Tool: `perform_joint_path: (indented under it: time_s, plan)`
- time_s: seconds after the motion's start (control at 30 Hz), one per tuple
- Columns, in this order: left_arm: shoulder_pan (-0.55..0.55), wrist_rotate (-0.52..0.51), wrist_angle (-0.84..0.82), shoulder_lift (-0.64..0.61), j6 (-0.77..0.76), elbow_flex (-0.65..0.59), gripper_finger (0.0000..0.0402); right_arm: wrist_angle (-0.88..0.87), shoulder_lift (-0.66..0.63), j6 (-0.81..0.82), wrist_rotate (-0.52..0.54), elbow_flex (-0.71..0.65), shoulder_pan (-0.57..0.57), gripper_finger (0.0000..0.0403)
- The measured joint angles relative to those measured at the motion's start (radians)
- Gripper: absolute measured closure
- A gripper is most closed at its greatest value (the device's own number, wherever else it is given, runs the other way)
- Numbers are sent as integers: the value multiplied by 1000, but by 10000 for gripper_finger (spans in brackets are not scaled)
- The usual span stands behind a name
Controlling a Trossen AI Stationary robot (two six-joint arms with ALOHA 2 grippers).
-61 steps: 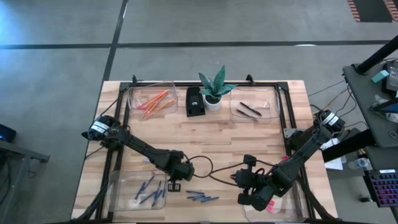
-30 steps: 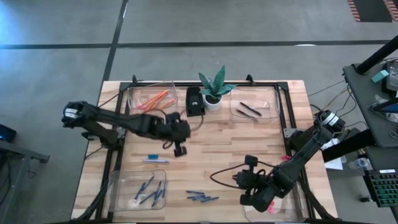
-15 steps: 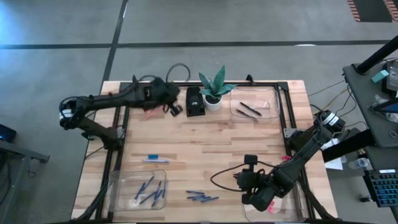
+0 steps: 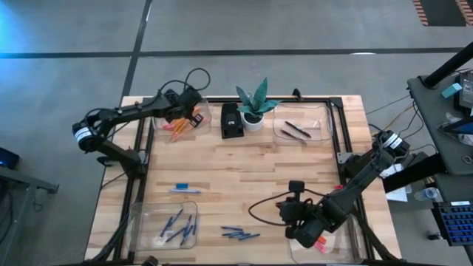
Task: Sort crayons/erasers/pens/pencils in bins
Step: Put the orange pencil into the top left transparent bin
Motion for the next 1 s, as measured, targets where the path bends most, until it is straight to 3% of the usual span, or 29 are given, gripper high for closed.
perform_joint_path:
  time_s: [0.33,1.0]
  plan:
    - [28,68,100,0,-1,-120,400,-16,0,2,21,-5,-45,390]
    - [30,198,100,0,-1,-181,382,-19,0,15,21,-9,-63,390]
